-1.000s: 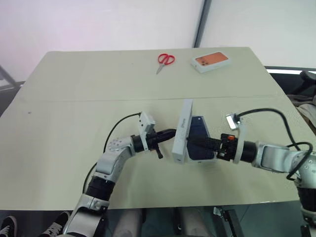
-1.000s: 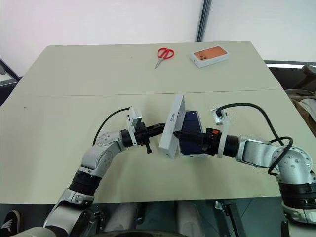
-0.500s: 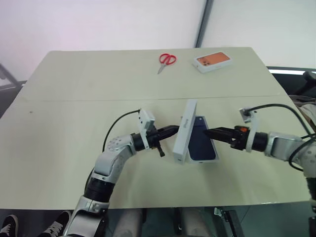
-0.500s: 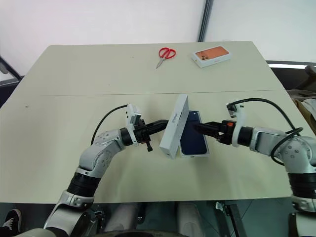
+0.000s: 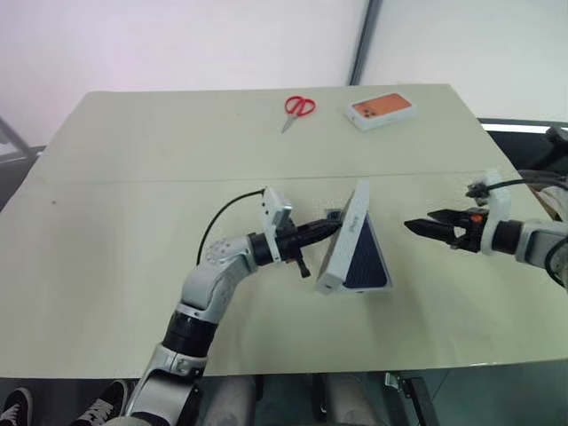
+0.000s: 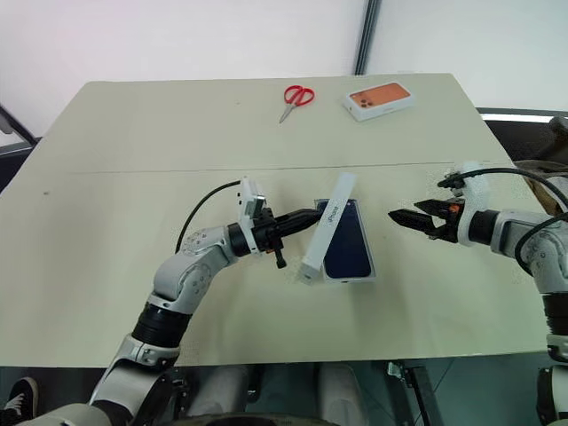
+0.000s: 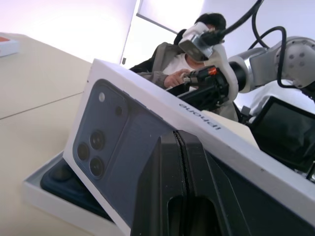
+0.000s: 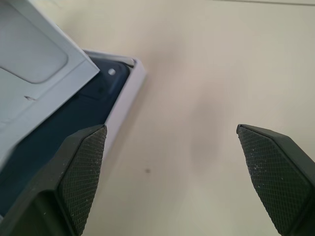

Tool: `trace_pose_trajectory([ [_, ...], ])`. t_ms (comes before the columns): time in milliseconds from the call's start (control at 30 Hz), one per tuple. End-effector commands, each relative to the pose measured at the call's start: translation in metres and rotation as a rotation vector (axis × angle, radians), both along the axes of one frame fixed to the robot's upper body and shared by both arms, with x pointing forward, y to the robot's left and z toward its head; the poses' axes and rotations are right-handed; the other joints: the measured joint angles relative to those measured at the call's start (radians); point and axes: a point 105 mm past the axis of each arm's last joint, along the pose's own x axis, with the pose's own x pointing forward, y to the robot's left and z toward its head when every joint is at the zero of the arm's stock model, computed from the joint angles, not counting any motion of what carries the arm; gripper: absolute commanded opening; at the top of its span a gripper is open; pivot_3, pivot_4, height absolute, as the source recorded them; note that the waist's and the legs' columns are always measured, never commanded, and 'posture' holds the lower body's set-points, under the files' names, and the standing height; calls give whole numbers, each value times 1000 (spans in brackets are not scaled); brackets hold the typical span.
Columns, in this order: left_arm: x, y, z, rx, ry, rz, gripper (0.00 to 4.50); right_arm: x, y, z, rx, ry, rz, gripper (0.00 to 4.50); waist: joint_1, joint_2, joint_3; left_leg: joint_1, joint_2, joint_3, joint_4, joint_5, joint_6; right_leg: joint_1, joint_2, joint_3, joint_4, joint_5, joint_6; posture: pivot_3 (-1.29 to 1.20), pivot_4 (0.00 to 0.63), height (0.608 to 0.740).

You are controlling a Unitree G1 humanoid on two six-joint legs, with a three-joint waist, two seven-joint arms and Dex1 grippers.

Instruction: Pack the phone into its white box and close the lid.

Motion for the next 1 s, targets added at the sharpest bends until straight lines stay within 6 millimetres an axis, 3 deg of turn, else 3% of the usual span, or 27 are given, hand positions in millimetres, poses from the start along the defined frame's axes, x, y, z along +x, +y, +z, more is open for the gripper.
trace_pose_trajectory([
  [33,-4,-8,3,-16,-6,-25,0,3,-10,12,-72,-66,-16,4415,1,0,0,0,0,0,0,0,0,0,0,0,0,0,0,0,150,740],
  [167,-7,-17,0,-13,-5,-49,0,4,-16,10,-133,-81,-28,4415,1,0,0,0,-1,0,1,0,0,1,-1,0,0,0,0,0,150,740],
  [433,-8,-23,2,-5,-26,-59,0,2,-10,9,-97,-74,-4,4415,1,0,0,0,0,0,1,0,0,1,0,0,0,0,0,0,150,740],
  [567,-6,-15,9,-26,-17,-46,0,-12,-42,-21,-368,21,18,4415,9,0,0,0,-1,0,1,0,0,1,-1,0,0,0,0,0,150,740],
  [700,-8,-17,13,-40,-14,-52,0,-14,-49,-22,-421,32,35,4415,4,1,0,0,-1,0,1,0,0,1,-1,0,0,0,0,0,150,740],
  [833,-11,-23,19,-52,-29,-68,0,-9,-25,-17,-322,-3,88,4415,-3,1,0,1,0,1,2,0,0,1,0,1,1,0,1,0,150,740],
  [1000,-7,-20,20,-50,-23,-55,0,-6,34,4,-16,-79,154,4415,-3,1,-1,2,1,0,2,0,0,2,1,1,2,1,1,0,150,740],
])
